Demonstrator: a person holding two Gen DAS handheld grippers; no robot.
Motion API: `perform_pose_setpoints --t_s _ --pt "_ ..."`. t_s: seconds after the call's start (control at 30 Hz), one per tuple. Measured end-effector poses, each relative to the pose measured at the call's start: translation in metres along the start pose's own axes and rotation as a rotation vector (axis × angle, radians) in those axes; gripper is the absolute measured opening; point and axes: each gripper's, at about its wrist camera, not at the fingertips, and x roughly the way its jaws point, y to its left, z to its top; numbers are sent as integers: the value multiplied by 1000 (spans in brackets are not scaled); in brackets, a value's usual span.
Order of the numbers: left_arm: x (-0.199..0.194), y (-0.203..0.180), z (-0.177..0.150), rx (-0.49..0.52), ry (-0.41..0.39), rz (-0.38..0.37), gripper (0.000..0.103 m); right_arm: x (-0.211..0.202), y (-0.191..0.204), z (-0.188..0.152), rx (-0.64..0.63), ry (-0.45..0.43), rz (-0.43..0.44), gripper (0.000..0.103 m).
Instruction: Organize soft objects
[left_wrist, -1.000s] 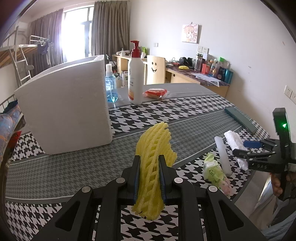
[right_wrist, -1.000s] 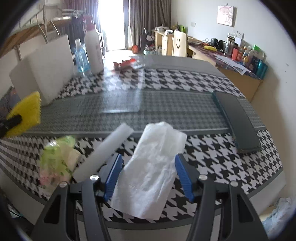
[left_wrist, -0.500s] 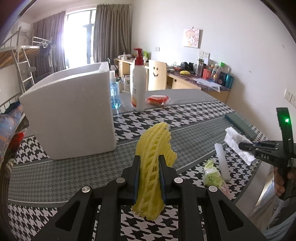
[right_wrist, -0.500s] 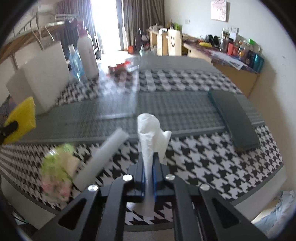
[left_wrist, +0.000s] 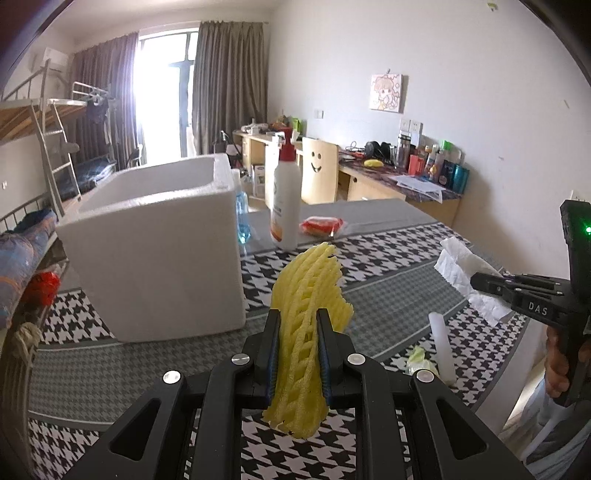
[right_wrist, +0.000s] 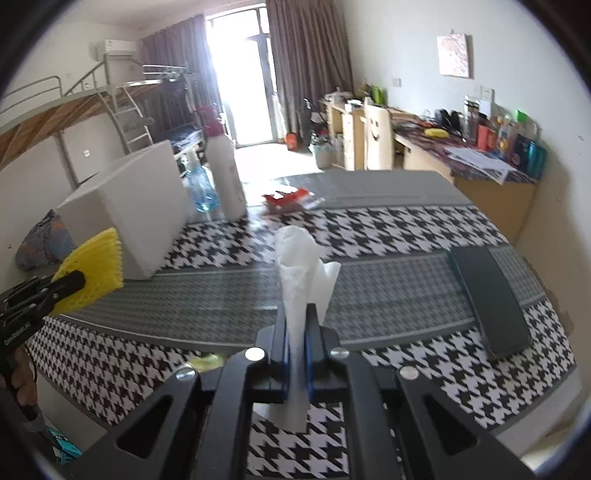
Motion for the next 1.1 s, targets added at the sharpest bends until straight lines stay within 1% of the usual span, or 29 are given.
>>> perform_pose_setpoints --t_s 0.13,0.47,0.77,0.93,1.1 --pt "0 3 6 -16 -1 11 19 0 7 7 -11 -18 27 9" --pt "-8 0 22 -2 -36 24 19 -8 25 24 -61 -79 71 9" --pt "-9 -2 33 14 -42 8 19 -16 41 39 -102 -123 90 9" --pt "-12 -3 39 27 -63 7 19 -18 46 46 -111 -139 94 9" --pt "-14 -5 51 43 -83 13 19 -17 53 53 -132 -150 84 9"
